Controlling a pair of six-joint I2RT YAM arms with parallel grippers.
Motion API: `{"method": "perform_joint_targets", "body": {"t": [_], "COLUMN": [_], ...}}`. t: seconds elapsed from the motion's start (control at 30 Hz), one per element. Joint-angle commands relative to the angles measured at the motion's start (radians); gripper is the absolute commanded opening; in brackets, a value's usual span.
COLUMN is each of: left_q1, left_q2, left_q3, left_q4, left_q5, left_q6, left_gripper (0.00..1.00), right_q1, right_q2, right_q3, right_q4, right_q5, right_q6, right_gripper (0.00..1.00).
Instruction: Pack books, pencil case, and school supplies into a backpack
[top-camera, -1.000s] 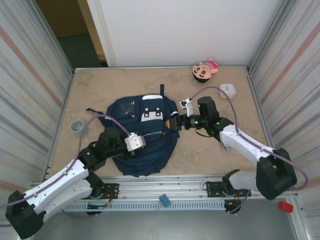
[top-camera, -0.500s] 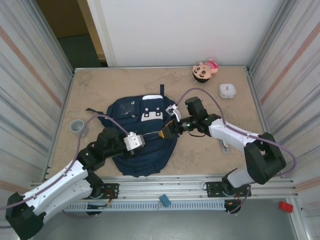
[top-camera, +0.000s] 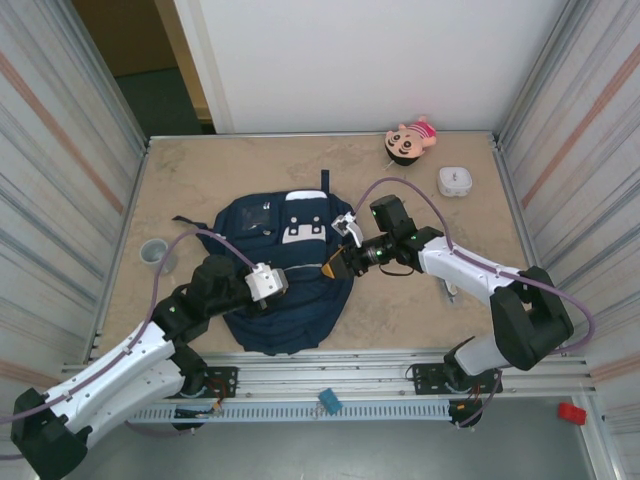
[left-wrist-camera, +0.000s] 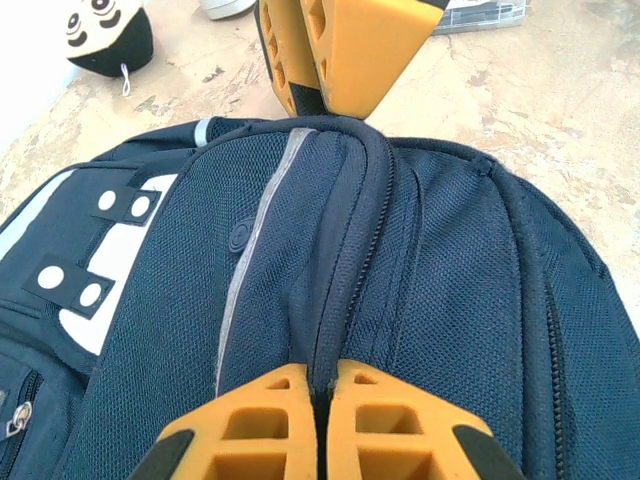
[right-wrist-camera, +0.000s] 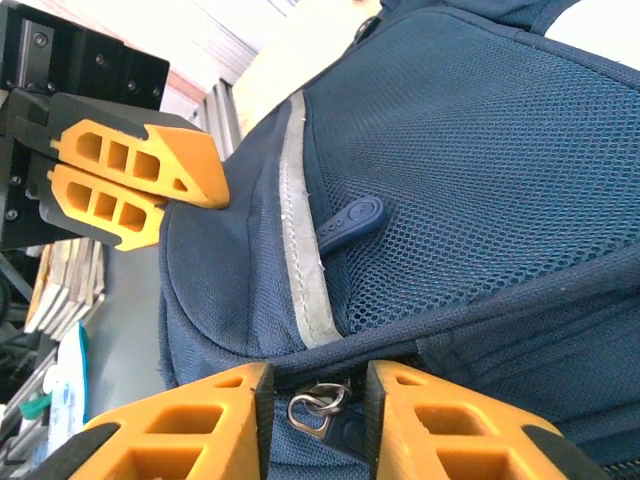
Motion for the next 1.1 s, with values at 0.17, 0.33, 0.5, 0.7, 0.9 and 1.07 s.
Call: {"method": "perform_joint_targets", "body": {"t": [0.17, 0.33, 0.5, 0.7, 0.9, 1.07], "left_q1": [0.014, 0.015, 0.016, 0.016, 0.016, 0.016], "left_q2": [-0.031, -0.041, -0.049, -0.044, -0.049, -0.056], "left_q3": [0.034, 0.035, 0.035, 0.036, 0.036, 0.036], "left_q4": [0.136, 0.129, 0.114, 0.111, 0.111, 0.116], "left_q5": [0.034, 0.030, -0.001, -0.023, -0.039, -0.022], "left_q6": [-0.019, -0.019, -0.016, -0.016, -0.015, -0.017], "left_gripper": [0.00, 0.00, 0.00, 0.00, 0.00, 0.00], "right_q1": [0.016, 0.022, 0.016, 0.019, 0.050, 0.053], "right_q2": [-0.003, 0.021, -0.028, -0.058, -0.060, -0.030], "right_q3": [0.028, 0.039, 0.031, 0.017, -0.002, -0.017], "right_q4": [-0.027, -0.043, -0.060, -0.043, -0.018, 0.008], "right_q5": [-0.054, -0.039, -0.019, -0.027, -0.037, -0.021], "right_q6": [-0.023, -0.027, -0.015, 0.032, 0.075, 0.084], "right_gripper": [0.48, 0.35, 0.21, 0.13, 0.22, 0.34]}}
